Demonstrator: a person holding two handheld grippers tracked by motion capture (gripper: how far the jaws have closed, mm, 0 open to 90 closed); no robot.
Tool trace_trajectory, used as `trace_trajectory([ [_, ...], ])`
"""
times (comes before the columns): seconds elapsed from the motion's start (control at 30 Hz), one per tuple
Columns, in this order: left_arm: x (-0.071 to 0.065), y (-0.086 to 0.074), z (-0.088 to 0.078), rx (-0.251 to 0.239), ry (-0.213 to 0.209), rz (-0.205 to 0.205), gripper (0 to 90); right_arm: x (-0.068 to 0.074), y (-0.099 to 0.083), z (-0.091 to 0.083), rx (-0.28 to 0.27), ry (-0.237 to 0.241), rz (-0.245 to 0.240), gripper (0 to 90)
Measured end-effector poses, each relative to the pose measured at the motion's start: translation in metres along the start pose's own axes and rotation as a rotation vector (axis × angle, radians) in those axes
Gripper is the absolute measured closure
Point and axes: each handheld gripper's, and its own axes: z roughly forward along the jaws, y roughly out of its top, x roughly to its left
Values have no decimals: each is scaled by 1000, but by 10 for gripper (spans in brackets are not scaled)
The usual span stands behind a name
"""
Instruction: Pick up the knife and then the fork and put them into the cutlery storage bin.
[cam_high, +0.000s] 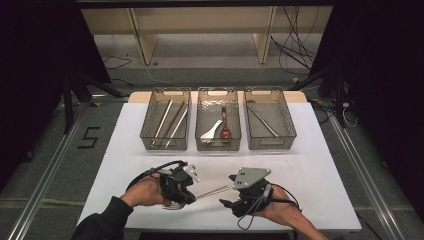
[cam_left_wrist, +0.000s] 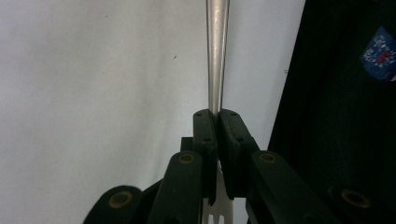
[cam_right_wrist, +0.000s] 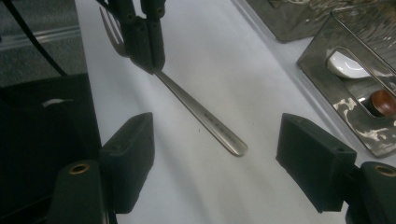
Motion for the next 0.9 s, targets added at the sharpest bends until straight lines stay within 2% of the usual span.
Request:
trace_trajectory([
  [0.07,-1,3,0,7,0,3,854,3,1,2,13,0,-27,290],
  [0.17,-1,9,1,14,-22,4,854,6,3,5,26,-10,-57,297],
  [0.27,2,13,0,26,-50,10,854,9,3,7,39,-28,-90,308],
  [0.37,5,17,-2,33,-53,10,854,11,2,10,57,-40,-125,329],
  [0.47,5,19,-2,33,-62,-1,854,11,2,12,69,-37,-143,349],
  [0.57,4,22,0,41,-71,-3,854,10,2,14,68,-29,-134,373],
  [0.7,4,25,4,68,-86,14,854,10,1,17,84,-32,-157,416],
  [0.9,3,27,5,83,-97,11,854,14,-1,21,100,-41,-219,494],
])
